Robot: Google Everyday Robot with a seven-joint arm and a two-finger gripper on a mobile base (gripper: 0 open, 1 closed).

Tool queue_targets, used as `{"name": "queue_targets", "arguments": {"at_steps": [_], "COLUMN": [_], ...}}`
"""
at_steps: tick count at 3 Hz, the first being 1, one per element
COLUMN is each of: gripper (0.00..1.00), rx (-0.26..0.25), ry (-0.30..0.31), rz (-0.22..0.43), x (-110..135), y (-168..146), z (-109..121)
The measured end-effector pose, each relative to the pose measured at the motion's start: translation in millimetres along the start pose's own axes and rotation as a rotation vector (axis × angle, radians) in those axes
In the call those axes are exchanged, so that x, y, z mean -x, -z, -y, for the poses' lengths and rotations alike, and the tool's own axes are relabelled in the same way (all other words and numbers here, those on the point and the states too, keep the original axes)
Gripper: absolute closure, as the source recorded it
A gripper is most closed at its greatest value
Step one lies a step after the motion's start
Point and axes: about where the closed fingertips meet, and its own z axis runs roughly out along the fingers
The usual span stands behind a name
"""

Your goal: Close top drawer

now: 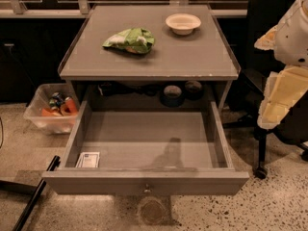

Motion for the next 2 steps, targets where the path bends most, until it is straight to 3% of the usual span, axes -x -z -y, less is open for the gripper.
{"name": "queue_targets", "arguments": {"at_steps": [1,2], "gripper": [0.0,0.0], "rx": [-0.002,0.069], "ry": [0.0,-0.044], "rz": [0.002,0.064], "x": [0,6], "y": [0,-36], "z": [0,-18]}}
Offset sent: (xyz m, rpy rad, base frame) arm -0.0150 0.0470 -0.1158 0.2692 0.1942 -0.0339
